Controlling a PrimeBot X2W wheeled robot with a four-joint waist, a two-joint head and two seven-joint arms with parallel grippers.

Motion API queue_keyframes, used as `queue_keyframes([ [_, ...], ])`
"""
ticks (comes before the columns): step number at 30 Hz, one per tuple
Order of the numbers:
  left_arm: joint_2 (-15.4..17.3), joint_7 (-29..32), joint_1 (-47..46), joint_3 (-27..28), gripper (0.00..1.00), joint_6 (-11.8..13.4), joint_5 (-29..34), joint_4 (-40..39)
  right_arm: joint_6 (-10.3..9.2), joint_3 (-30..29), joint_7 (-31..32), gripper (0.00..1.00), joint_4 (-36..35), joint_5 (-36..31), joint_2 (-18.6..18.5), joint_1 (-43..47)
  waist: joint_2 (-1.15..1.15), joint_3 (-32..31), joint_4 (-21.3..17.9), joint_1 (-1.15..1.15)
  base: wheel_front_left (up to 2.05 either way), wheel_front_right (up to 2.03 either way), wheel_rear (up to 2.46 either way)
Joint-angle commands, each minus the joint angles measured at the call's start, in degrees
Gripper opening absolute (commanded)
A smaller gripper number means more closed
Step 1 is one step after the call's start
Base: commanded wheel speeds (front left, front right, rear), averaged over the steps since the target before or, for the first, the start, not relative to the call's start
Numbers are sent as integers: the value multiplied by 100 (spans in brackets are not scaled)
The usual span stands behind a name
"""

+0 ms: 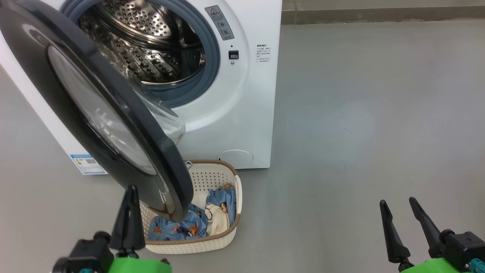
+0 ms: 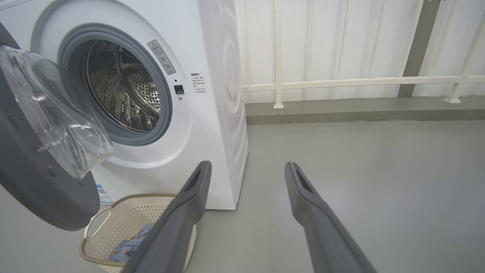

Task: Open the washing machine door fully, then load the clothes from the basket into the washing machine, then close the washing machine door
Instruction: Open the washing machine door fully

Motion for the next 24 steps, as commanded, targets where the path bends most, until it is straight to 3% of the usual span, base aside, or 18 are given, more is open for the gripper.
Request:
queue_keyframes([
  [1, 48, -37, -336, 245, 0, -51, 85, -266, 57, 137, -62, 100, -130, -15, -50, -130, 0, -2, 4, 0, 0, 0, 0],
  [15, 48, -37, -1257, 86, 0, -347, 234, -541, 57, 185, -91, 100, -66, -20, -50, -175, 0, -13, -55, 0, 0, 0, 0],
  [24, 48, 15, -1735, -661, 0, -471, 40, 290, 57, 237, -114, 100, 4, 53, -50, -223, 0, 59, -237, 0, 0, 0, 0],
])
